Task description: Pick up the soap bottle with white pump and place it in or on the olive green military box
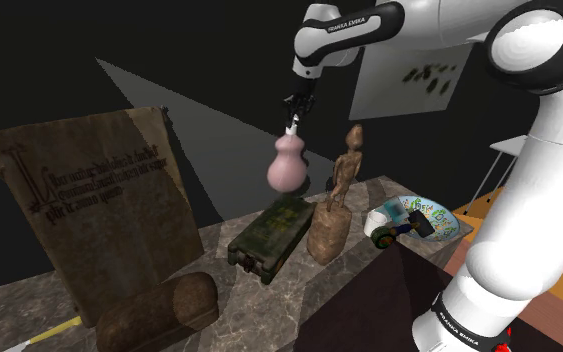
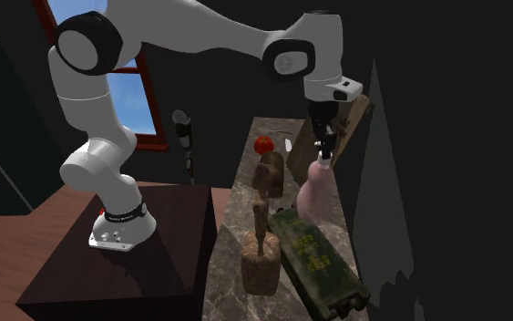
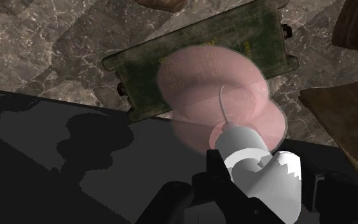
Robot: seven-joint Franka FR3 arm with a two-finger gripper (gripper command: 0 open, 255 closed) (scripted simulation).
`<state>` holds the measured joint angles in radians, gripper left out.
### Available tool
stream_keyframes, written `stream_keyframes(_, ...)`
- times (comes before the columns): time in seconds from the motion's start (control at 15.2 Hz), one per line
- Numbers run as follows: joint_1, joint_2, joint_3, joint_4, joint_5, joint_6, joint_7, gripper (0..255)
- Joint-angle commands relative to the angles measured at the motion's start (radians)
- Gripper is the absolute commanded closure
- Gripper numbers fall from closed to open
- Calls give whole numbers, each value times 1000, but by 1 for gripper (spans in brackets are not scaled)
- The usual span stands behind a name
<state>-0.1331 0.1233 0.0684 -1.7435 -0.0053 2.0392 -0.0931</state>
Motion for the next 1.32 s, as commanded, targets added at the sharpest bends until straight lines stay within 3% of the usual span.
stream_keyframes(0.0, -1, 7, 0, -12, 0, 21, -2, 255)
stream_keyframes(1.25, 0, 77, -2, -181, -7, 260, 2, 255)
